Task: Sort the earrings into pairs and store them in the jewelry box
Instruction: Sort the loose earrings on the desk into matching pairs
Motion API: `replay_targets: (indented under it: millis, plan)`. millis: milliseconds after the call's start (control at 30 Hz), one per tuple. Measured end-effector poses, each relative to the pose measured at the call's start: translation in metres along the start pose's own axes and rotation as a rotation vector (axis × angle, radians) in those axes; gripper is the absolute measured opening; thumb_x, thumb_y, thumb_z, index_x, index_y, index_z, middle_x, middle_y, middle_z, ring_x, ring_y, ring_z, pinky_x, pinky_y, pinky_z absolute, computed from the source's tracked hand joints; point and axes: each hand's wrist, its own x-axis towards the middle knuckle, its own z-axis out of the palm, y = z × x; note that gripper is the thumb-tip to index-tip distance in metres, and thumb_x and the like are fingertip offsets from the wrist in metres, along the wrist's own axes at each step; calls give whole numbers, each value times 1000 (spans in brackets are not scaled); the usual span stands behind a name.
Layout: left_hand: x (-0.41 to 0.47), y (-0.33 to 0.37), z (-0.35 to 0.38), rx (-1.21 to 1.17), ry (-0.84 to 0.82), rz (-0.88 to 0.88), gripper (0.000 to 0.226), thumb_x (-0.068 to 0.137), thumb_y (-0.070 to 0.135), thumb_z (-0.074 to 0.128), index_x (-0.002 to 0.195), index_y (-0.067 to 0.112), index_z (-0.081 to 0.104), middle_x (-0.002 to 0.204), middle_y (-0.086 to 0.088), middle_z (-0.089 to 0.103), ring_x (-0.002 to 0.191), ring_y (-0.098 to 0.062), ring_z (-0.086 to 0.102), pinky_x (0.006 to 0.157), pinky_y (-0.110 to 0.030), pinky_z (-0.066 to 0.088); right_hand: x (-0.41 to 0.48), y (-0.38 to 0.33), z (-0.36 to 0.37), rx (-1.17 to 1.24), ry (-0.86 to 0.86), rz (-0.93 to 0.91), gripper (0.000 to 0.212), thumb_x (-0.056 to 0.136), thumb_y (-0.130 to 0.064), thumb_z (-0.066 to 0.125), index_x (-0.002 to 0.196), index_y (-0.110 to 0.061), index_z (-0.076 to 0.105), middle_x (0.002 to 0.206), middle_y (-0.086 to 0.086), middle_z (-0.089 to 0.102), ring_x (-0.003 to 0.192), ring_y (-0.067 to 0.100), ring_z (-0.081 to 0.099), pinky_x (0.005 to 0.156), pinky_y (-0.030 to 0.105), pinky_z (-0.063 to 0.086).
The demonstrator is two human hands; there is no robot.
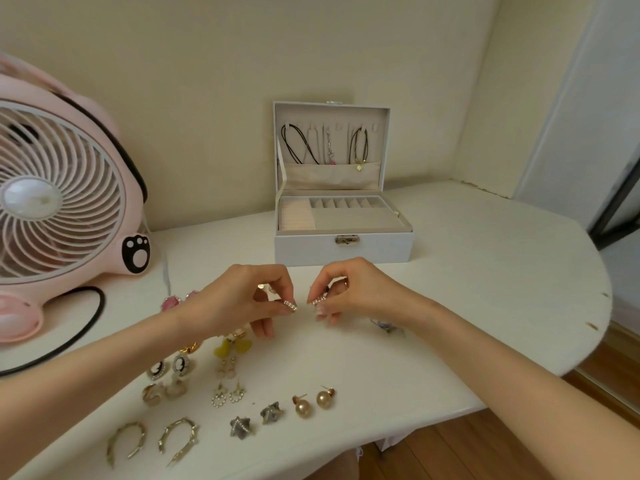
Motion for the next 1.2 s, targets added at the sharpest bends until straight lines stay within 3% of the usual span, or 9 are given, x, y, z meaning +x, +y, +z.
replay_targets:
  millis: [100, 267, 367, 500, 633, 733, 833, 967, 1200]
  plan:
    - [1, -3, 0, -146, 37, -7, 8, 82, 3, 65, 85, 0, 58, 74, -10, 67, 67, -20, 71, 60, -25, 56, 1, -2, 1, 91, 52, -17, 7, 80, 2, 67, 82, -5, 66, 66, 4, 65, 58, 12, 66, 56, 20, 51]
    - [0, -4, 2, -297, 55, -61, 9, 82, 0, 64, 86, -2, 56, 89, -20, 67, 71, -26, 71, 60, -24, 56, 3, -6, 1, 245, 67, -19, 7, 78, 1, 69, 82, -4, 68, 86, 11, 69, 69, 9, 64, 60, 22, 52]
    - [0, -2, 2, -469, 77, -129, 7, 84, 0, 61, 87, -1, 54, 86, -16, 71, 65, -25, 70, 55, -23, 55, 6, -5, 2, 430, 31, 15, 10, 81, 4, 63, 83, -5, 66, 78, 10, 67, 64, 15, 63, 59, 22, 51]
    - [-1, -3, -1, -563, 125, -157, 5, 87, -1, 57, 92, -1, 55, 78, -10, 73, 67, -22, 70, 55, -21, 55, 7, -5, 5, 490, -14, 60, 13, 85, -6, 64, 97, -2, 67, 75, 11, 67, 59, 12, 62, 57, 20, 52]
    - [-2, -3, -2, -601, 134, -156, 5, 86, 0, 58, 91, -1, 57, 85, -15, 71, 70, -21, 70, 58, -22, 56, 8, -6, 10, 483, -3, 78, 16, 84, -18, 65, 88, -3, 66, 67, 7, 64, 53, 10, 59, 51, 20, 49]
    - [-5, -5, -3, -571, 144, -160, 5, 85, 1, 59, 90, 0, 59, 79, -12, 71, 62, -18, 68, 55, -21, 54, 10, -6, 15, 489, 12, 64, 16, 77, -23, 69, 81, -9, 65, 65, 4, 62, 52, 9, 56, 51, 19, 47]
    - [-7, -6, -4, -494, 166, -147, 5, 85, 1, 61, 89, 0, 59, 72, -9, 69, 62, -18, 68, 56, -22, 55, 12, -4, 21, 521, -15, 16, 7, 78, -5, 69, 80, -10, 66, 73, 2, 65, 61, 9, 60, 58, 19, 50]
    - [-6, -4, -3, -283, 205, -87, 5, 84, 5, 64, 87, 2, 60, 77, -9, 68, 66, -20, 70, 60, -27, 57, 12, 0, 25, 534, -1, -16, 21, 76, 10, 66, 83, -10, 66, 79, 3, 64, 68, 8, 62, 68, 21, 54]
    - [-5, -1, -7, -133, 204, -62, 8, 84, 10, 65, 87, 5, 60, 80, -9, 68, 65, -16, 70, 58, -25, 56, 10, 5, 36, 605, 121, -82, 6, 81, -2, 65, 86, -5, 67, 69, 8, 63, 60, 14, 58, 57, 22, 50]
